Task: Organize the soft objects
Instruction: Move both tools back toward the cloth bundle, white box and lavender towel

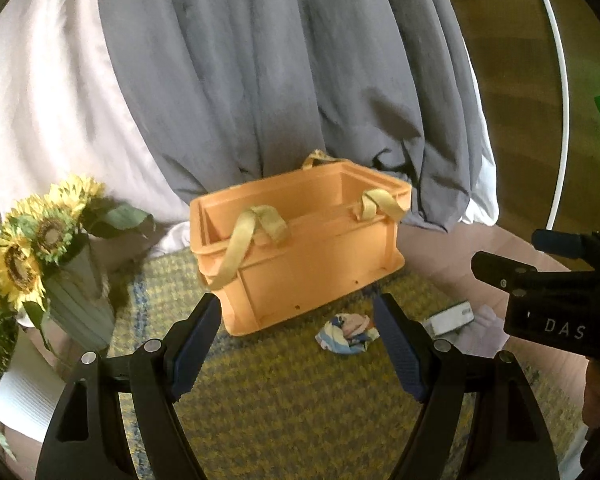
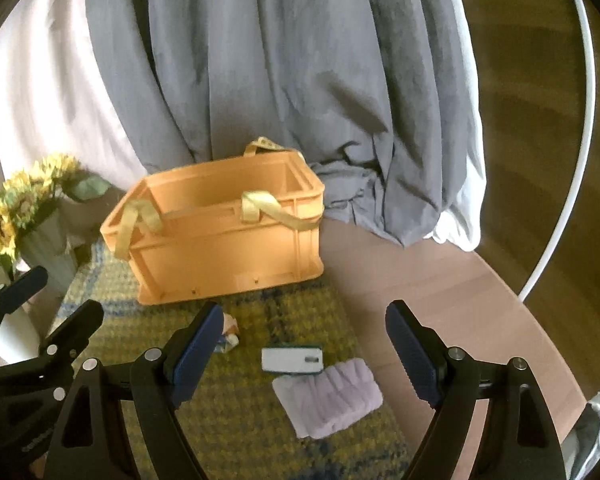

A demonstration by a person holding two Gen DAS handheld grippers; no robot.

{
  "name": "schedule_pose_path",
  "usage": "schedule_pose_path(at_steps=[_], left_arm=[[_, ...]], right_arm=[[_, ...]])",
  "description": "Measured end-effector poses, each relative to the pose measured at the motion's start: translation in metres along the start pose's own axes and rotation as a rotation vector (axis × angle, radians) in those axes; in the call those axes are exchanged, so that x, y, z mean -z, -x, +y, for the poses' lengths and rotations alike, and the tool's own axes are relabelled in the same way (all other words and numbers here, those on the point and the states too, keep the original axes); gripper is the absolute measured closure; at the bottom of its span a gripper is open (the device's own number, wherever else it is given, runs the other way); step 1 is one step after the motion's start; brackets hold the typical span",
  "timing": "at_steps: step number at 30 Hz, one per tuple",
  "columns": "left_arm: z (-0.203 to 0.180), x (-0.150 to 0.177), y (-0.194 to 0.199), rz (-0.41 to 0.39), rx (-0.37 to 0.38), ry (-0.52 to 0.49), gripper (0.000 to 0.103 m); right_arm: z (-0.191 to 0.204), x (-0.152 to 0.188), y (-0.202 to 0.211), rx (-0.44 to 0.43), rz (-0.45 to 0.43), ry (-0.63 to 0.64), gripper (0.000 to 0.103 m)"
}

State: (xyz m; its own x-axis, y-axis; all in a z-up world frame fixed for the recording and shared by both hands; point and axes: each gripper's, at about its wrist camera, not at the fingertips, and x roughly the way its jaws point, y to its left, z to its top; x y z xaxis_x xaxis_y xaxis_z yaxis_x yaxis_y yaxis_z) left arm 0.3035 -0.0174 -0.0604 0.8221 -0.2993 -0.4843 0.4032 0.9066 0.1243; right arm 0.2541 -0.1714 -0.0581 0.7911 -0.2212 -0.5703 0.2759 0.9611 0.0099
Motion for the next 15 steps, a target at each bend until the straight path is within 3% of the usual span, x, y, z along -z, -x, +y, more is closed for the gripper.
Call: schedule_pose_path(at_steps=[15], left_arm=[[-0.004,0.024,-0.06,0.085,0.061,-0.056,0.025]], right_arm=[[0.008,0.016,-0.049,-0.002,0.134,0.032,0.02]])
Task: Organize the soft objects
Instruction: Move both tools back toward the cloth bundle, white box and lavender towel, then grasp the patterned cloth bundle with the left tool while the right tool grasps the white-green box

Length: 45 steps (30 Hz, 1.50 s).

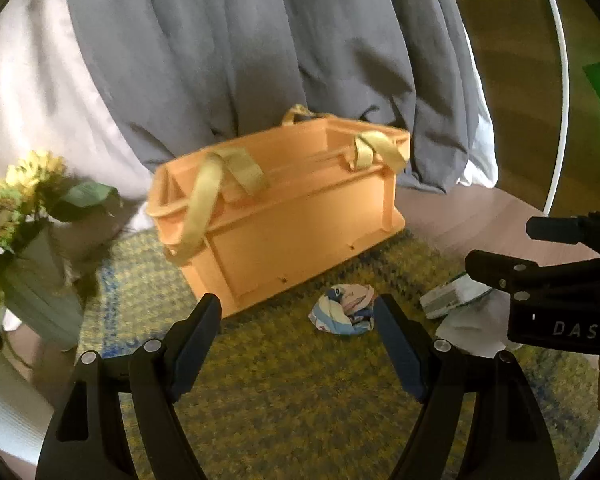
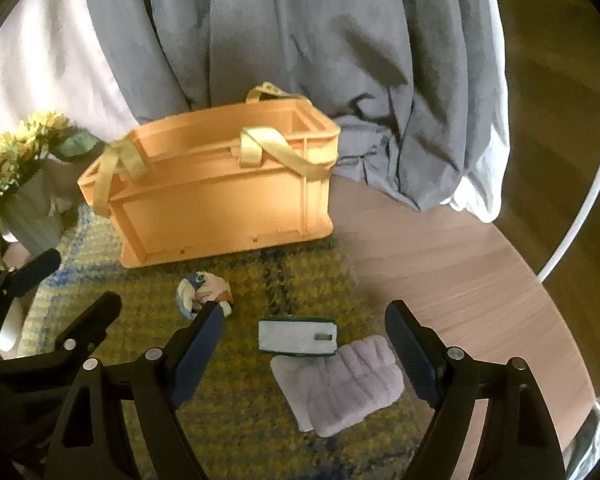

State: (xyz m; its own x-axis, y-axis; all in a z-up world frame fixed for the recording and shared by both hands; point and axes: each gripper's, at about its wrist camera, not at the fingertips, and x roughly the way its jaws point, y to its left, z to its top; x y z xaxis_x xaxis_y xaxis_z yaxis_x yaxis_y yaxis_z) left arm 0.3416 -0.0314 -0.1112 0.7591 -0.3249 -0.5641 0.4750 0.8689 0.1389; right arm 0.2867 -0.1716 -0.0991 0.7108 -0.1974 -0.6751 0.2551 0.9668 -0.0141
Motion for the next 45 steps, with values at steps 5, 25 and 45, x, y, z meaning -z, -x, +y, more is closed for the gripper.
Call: schedule_pose_path(at_steps=[5,25,45], left_arm=[[-0.004,0.004,-0.023,0.032,0.028,-0.011,0.025],[-0.018,0.008,-0.099,0.171,0.134,-0.022,0.029],[-0.015,0.004,-0.078,0.145,0.133,0.037,0.054]], right_arm=[[0.001,0.0,-0.016,0.01,0.034,0.011,0.021],[0.003,0.003,-0.054,0.01,0.119,0.017,0.042],[-0.001,0.005,-0.045,-0.023,0.094,-0.004,0.05]])
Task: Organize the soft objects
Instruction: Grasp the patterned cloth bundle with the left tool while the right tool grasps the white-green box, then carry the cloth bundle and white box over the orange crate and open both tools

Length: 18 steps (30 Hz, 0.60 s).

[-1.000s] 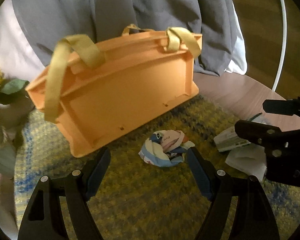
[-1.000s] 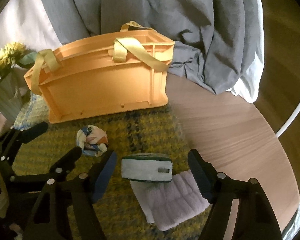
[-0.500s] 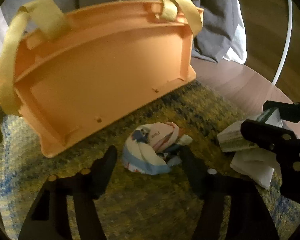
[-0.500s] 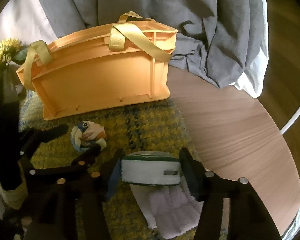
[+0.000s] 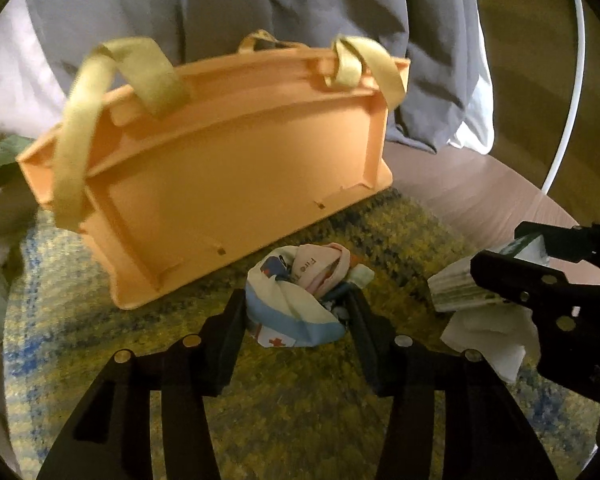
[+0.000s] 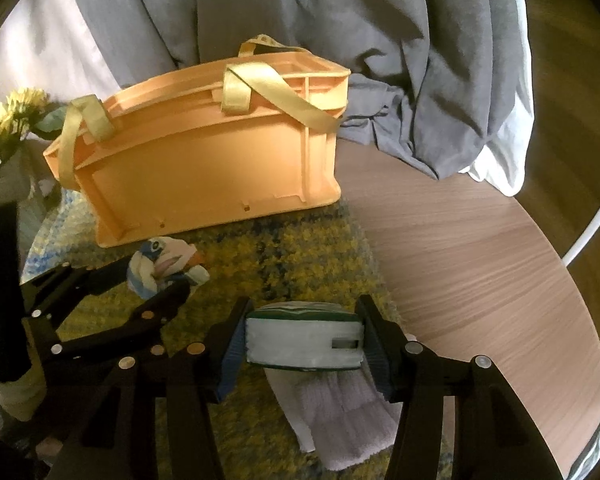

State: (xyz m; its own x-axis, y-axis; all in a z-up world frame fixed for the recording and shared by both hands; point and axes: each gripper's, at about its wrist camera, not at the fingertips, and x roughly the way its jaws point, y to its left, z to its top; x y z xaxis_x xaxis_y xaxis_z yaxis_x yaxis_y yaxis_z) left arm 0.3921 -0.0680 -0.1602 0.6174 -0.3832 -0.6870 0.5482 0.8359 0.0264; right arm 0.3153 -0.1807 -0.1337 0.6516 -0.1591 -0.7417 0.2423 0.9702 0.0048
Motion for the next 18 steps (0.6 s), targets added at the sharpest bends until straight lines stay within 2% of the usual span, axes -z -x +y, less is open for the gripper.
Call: schedule_pose_path(at_steps=[7,18], left_arm=[[0.007,-0.006,0.028,-0.043,-0.025,0.056,0.054],[0.013,-0.02,0.08,-0.146,-0.089,0.08,0.054]], right_arm=[[0.0,-0.004,0.014,-0.026,-0.032,-0.004,0.05],[0.006,-0.016,0.044,-0.075,-0.107,0.026,0.05]])
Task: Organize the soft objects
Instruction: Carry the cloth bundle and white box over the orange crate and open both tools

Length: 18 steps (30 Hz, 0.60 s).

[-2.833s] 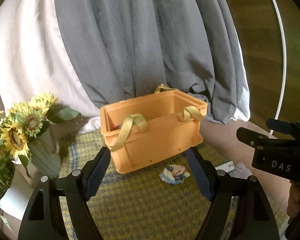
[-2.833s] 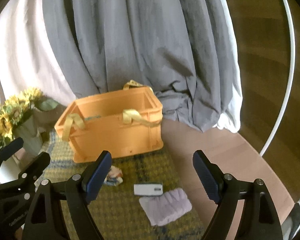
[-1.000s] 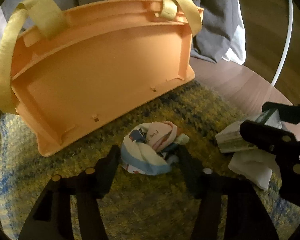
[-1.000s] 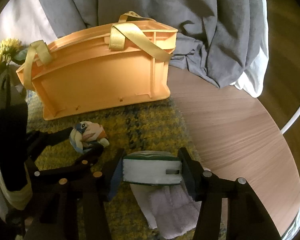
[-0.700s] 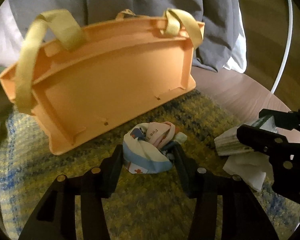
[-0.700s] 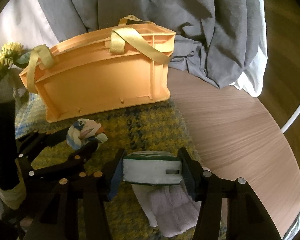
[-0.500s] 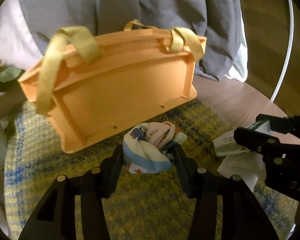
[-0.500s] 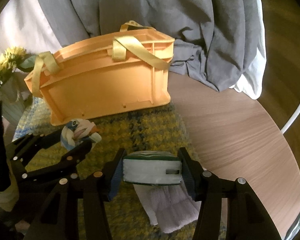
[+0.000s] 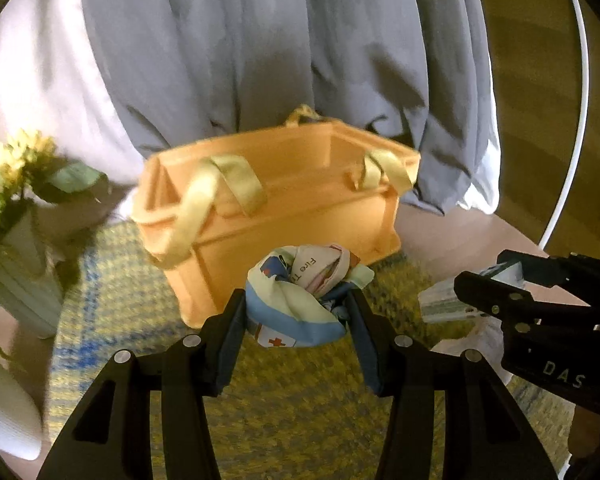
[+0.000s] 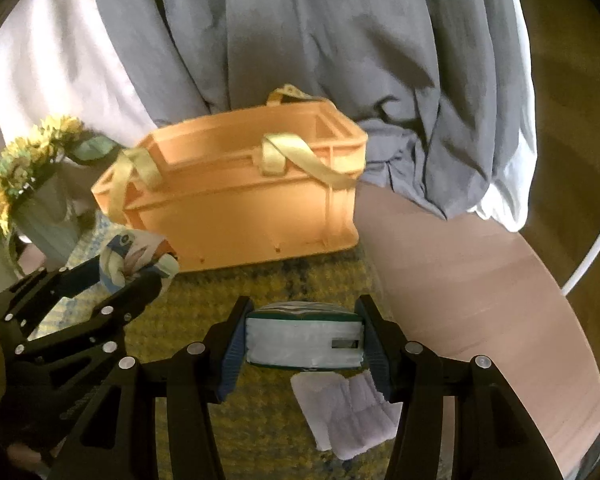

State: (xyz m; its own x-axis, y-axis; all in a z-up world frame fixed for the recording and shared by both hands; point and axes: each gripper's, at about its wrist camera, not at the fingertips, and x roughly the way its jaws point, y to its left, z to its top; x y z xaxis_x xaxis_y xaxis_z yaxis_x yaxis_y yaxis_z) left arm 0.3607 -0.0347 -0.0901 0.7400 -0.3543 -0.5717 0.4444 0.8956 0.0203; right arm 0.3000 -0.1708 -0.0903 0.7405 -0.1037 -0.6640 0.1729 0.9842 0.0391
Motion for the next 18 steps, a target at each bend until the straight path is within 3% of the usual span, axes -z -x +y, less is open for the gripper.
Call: schedule_pose_path(at_steps=[18], left_arm=[[0.008,-0.035,0.054,-0.16,-0.08,0.029,0.054]], right_arm=[[0.002,-0.041,0.04,-0.058,-0.164,0.012,0.05]])
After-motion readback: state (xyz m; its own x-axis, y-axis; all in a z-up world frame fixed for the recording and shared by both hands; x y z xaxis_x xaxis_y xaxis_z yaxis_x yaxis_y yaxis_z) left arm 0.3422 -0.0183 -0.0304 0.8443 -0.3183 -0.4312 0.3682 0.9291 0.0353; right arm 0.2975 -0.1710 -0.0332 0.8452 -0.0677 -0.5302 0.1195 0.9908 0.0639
